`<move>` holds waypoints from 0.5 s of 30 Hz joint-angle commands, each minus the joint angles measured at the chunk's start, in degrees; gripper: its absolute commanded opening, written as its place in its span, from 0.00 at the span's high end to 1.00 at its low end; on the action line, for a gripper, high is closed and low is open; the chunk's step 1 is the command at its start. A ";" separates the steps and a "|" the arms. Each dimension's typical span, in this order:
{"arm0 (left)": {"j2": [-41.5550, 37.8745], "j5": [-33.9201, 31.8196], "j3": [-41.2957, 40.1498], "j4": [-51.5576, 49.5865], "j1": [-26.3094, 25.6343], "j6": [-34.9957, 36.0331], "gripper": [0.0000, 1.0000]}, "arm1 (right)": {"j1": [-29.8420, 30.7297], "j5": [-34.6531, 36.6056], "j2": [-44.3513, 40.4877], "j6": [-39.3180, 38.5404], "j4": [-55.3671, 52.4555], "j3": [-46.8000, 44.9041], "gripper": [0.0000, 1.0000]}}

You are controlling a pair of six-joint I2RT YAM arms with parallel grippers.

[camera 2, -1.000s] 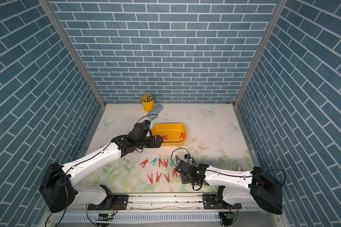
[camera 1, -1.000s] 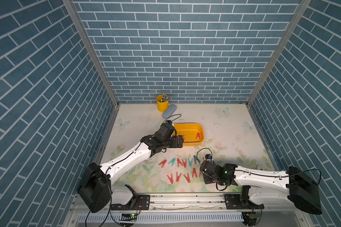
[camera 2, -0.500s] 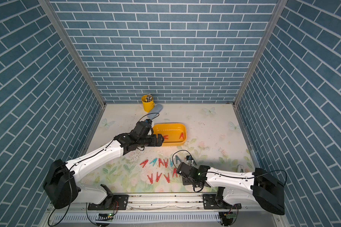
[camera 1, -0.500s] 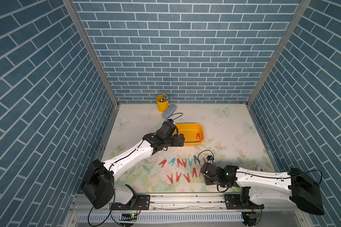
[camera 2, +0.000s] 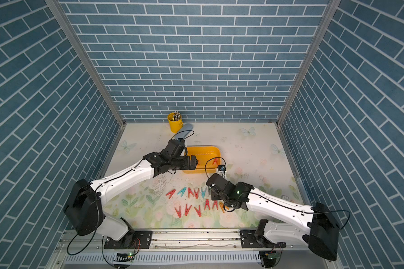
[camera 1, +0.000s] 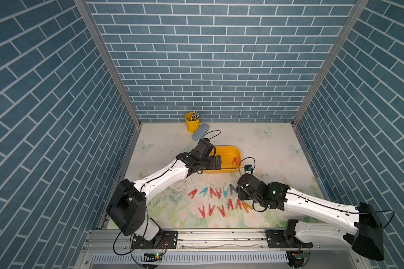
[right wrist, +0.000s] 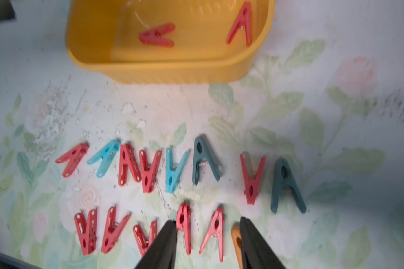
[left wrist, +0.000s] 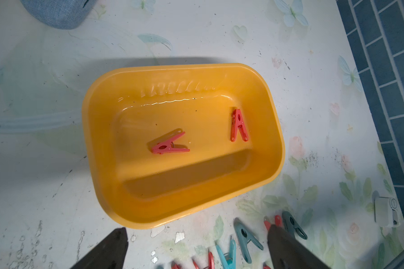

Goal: Take the clothespins out of the storage box
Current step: Place the clothespin at the center of the board.

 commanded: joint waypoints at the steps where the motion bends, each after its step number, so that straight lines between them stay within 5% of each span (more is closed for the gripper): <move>1: 2.31 -0.76 2.22 -1.34 0.59 0.55 0.01 | -4.11 -0.44 1.35 -8.75 4.30 2.60 0.46; 11: 9.07 -2.43 7.09 -3.24 1.26 0.92 0.09 | -13.79 -5.82 10.18 -18.30 12.07 9.50 0.02; 15: 11.70 -3.67 8.46 -4.24 2.18 0.54 0.15 | -16.57 -6.70 12.73 -19.39 14.52 10.70 0.00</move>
